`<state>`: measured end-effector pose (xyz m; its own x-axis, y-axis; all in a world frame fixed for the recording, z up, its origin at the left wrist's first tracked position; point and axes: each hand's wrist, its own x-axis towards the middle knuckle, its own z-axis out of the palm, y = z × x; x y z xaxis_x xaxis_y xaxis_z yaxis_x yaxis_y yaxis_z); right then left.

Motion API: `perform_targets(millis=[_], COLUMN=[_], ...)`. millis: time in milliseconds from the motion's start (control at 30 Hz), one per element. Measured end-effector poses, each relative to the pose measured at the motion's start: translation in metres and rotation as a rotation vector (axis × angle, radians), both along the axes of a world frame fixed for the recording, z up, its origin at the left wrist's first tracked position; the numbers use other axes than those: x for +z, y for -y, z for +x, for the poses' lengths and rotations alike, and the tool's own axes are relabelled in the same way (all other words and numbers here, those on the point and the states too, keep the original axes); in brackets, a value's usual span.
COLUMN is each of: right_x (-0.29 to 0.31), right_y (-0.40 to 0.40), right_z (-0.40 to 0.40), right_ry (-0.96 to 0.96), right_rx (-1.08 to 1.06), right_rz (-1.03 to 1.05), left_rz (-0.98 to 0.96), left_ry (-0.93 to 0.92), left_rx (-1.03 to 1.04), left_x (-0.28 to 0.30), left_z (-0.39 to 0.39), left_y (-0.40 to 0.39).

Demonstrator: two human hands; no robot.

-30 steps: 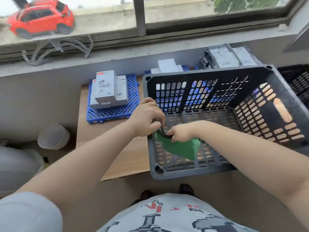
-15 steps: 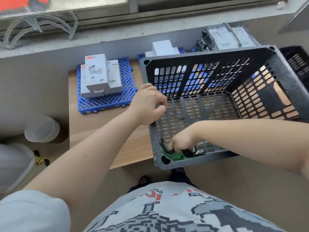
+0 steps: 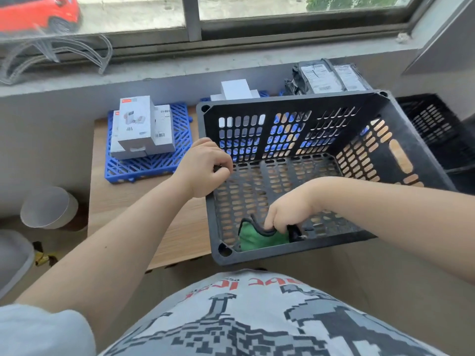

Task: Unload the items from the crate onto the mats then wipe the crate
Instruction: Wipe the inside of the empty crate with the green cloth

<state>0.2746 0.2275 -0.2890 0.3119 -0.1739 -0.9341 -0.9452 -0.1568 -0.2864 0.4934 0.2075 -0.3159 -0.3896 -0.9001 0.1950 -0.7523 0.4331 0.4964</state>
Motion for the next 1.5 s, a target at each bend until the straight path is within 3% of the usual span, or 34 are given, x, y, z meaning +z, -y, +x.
perform_targets(millis=[133,433,633,767,933,1033,1167,1367,1500], right_x=[-0.010,-0.067,-0.050,-0.025,-0.010,-0.029,-0.056,-0.076,-0.100], right_y=[-0.017,-0.019,-0.011,0.001,-0.009,-0.015,-0.011,0.035,0.010], right_z=[0.016,0.050,0.024,-0.006,-0.006,0.013,0.029,0.032,0.030], right_ry=[0.029,-0.172,-0.042,0.087,0.062,0.017,0.024,0.076,0.057], right_rx=[0.017,-0.042,-0.200,-0.373,-0.177,-0.185,-0.093,-0.159,0.095], right_rz=[-0.066,0.176,0.150,0.356,0.245,0.314,0.177,0.172,0.123], left_rz=[0.016,0.022,0.026,0.034,0.047,0.061,0.066,0.055,0.112], left_ry=[0.007,0.021,0.041,0.032,0.028,0.065,0.115,0.342,0.628], left_rx=[0.011,0.013,0.016,0.019,0.031,0.028,0.009,-0.023,-0.020], left_x=[0.001,0.003,0.004,0.005,0.007,0.010,0.013,0.018,0.026], left_z=[-0.001,0.000,-0.002,-0.003,-0.004,-0.005,-0.005,-0.007,-0.018], left_y=[-0.001,0.000,0.000,0.000,-0.001,-0.001,-0.001,-0.001,-0.002])
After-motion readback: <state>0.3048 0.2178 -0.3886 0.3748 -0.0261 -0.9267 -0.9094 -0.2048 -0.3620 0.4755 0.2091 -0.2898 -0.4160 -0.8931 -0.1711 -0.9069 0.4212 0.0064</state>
